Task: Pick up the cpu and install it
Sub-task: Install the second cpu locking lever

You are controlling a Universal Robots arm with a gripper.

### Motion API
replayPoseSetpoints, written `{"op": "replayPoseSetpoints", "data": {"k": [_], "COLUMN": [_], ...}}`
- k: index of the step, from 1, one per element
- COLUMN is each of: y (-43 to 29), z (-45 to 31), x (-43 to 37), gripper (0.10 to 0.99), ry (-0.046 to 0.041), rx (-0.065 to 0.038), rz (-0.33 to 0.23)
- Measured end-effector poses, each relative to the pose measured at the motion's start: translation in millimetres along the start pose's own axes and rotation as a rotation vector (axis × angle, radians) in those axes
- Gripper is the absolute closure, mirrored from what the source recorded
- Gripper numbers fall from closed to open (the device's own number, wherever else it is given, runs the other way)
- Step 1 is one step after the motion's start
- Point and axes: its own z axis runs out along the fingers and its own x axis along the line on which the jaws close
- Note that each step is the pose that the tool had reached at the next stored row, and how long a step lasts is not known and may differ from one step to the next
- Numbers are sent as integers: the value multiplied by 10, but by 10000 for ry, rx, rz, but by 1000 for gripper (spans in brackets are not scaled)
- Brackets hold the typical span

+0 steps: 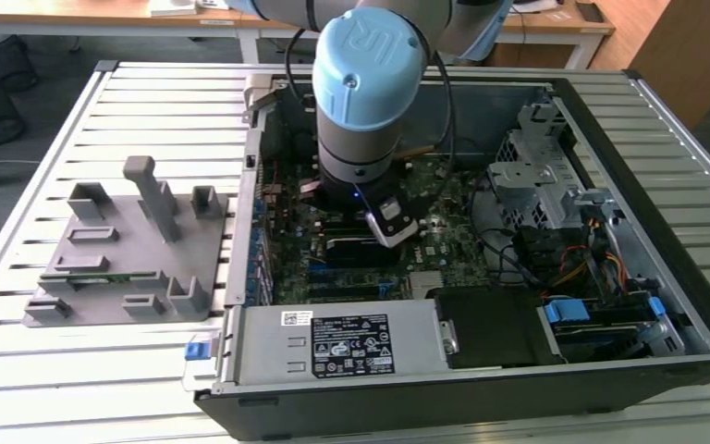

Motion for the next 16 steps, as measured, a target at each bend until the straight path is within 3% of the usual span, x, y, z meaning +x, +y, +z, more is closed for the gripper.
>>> {"op": "replayPoseSetpoints", "data": {"k": [12,16], "y": [26,61], "z": [25,-74], "x": [25,30], "gripper": [973,973], "ry": [0,0], "rx": [-46,-48], "rz": [0,0]}}
